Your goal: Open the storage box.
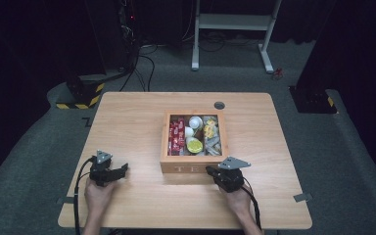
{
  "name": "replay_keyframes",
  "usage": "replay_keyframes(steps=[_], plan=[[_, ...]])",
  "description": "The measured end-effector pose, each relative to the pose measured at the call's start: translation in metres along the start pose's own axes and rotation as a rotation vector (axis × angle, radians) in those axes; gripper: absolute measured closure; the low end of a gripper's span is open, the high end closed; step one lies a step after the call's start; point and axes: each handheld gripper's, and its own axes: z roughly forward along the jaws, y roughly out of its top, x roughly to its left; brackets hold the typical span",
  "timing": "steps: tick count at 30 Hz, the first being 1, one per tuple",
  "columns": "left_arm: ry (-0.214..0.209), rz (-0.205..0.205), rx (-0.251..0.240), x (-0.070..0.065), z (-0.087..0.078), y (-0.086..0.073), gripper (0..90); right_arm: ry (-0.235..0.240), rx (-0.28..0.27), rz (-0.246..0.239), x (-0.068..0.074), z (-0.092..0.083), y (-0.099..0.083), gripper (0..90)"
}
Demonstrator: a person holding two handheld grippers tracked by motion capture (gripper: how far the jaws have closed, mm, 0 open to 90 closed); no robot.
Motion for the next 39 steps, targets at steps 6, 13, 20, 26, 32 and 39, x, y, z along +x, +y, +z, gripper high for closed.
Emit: replay_keyframes(steps=[6, 13, 20, 26, 32, 39], plan=[[-0.001, -0.002, -0.001, 0.0, 0.0, 0.0, 23.2, -0.004, 0.005, 0.006, 0.0, 0.0, 0.002, 90.0], [-0.001, -0.001, 0.0, 0.0, 0.0, 0.0, 23.2, -0.001, -0.023, 0.01, 0.001, -0.004, 0.007, 90.0], [0.001, 0.002, -0.002, 0.0, 0.0, 0.0, 23.2, 0.005, -0.038, 0.024, 0.001, -0.006, 0.01, 90.0], [0.001, 0.002, -0.002, 0.0, 0.0, 0.0, 23.1, -0.015, -0.047, -0.001, 0.003, -0.006, 0.011, 90.0], [0.002, 0.003, -0.001, 0.0, 0.0, 0.0, 23.0, -0.03, -0.053, -0.024, 0.005, -0.009, 0.014, 90.0], [0.0, 0.005, -0.001, 0.0, 0.0, 0.0, 23.0, -0.041, -0.076, -0.034, 0.002, -0.014, 0.023, 90.0]])
